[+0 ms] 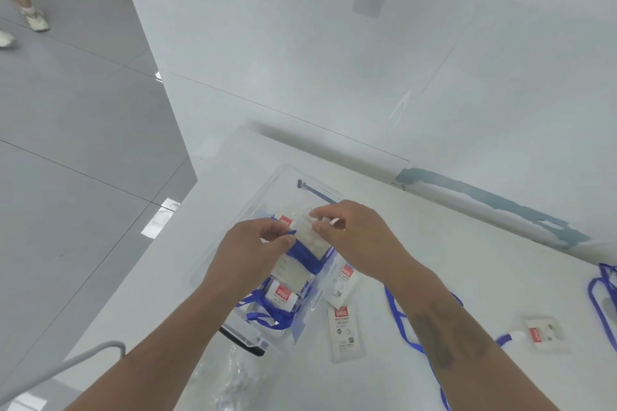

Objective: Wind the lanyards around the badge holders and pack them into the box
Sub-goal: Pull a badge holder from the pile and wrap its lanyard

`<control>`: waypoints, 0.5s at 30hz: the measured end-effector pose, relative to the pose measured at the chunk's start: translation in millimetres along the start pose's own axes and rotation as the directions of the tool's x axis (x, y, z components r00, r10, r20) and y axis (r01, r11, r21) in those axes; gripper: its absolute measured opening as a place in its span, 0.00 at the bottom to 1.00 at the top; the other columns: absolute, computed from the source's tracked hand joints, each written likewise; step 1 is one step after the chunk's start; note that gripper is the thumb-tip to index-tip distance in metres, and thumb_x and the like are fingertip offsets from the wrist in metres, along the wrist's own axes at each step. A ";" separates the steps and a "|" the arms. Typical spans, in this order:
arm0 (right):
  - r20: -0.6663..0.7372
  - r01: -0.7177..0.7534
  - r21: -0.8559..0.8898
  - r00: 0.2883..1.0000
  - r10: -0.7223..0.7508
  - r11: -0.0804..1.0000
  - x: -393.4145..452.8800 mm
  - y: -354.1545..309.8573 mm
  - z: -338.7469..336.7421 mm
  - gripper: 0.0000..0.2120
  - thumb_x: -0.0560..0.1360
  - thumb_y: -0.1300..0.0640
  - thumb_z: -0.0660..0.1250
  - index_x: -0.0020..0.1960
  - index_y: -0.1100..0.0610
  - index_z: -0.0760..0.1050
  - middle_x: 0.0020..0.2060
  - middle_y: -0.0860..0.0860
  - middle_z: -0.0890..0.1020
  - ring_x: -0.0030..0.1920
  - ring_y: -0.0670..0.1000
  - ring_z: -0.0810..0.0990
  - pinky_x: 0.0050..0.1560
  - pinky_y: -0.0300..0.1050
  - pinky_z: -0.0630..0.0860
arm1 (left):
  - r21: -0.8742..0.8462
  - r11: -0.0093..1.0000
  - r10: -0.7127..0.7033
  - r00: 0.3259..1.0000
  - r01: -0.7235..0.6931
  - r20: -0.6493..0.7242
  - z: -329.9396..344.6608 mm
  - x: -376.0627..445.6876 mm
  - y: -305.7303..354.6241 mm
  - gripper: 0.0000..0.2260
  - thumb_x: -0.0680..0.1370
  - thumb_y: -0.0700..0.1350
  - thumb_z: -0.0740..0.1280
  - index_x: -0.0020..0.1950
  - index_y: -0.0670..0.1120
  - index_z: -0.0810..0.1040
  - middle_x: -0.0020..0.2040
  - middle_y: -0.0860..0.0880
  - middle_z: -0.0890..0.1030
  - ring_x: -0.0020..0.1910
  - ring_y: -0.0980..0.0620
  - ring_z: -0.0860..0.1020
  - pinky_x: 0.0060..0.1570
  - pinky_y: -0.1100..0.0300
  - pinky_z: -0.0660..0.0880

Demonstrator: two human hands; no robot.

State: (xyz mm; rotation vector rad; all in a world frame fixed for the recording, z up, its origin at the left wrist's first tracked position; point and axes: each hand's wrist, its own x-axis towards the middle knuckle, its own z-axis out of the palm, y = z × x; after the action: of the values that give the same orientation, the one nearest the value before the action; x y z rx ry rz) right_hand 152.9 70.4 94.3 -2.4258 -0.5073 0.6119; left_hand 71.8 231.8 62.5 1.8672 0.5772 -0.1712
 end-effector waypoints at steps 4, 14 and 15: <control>0.083 -0.006 -0.302 0.996 0.033 0.953 31.2 -2.7 4.1 0.15 0.81 0.49 0.60 0.65 0.49 0.77 0.61 0.44 0.79 0.58 0.46 0.76 0.56 0.40 0.71 | 0.012 0.995 -0.104 0.994 0.104 0.028 11.5 27.3 -14.8 0.07 0.78 0.50 0.70 0.40 0.59 0.75 0.44 0.60 0.81 0.45 0.57 0.79 0.51 0.51 0.82; 0.119 -0.064 -0.620 0.977 0.175 0.782 88.4 19.6 42.0 0.03 0.75 0.60 0.66 0.44 0.56 0.78 0.39 0.50 0.79 0.38 0.52 0.77 0.34 0.40 0.70 | 0.230 0.951 -0.228 0.972 0.209 0.059 44.7 80.9 -60.0 0.05 0.78 0.52 0.69 0.43 0.55 0.81 0.41 0.55 0.83 0.42 0.54 0.81 0.49 0.55 0.82; 0.115 -0.077 -0.637 0.975 0.193 0.767 90.8 20.5 44.7 0.03 0.75 0.61 0.66 0.44 0.56 0.78 0.39 0.50 0.78 0.37 0.51 0.76 0.35 0.41 0.69 | 0.262 0.944 -0.225 0.972 0.202 0.060 47.7 84.2 -62.1 0.05 0.78 0.52 0.68 0.44 0.55 0.82 0.42 0.55 0.83 0.42 0.54 0.81 0.48 0.56 0.81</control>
State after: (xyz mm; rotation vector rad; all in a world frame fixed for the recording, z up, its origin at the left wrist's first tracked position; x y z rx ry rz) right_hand 208.3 118.1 21.3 -3.0869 -0.7028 0.8234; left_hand 123.5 230.2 -40.1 2.0289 0.7235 -0.4904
